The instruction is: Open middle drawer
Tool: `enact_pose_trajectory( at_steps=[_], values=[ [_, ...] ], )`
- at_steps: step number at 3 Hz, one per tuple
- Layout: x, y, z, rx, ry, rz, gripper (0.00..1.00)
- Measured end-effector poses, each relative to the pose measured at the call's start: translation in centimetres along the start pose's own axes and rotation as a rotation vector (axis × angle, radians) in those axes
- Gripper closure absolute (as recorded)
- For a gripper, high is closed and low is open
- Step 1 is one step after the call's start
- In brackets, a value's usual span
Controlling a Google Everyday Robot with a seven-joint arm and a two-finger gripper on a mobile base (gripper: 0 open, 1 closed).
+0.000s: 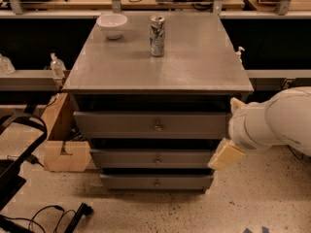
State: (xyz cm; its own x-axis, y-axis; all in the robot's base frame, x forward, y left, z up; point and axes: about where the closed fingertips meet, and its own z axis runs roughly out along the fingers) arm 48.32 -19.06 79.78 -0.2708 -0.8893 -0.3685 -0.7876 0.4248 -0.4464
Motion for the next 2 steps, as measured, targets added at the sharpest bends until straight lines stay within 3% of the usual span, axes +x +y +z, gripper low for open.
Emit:
enact_pose_trajectory(
  at_steps=[1,2],
  values=[
    [-0.2,0.7,0.7,-0.004,0.012,-0.005,0.0],
    [-0.5,3.3,3.5,-0.039,0.003,-0.014,0.0]
  ],
)
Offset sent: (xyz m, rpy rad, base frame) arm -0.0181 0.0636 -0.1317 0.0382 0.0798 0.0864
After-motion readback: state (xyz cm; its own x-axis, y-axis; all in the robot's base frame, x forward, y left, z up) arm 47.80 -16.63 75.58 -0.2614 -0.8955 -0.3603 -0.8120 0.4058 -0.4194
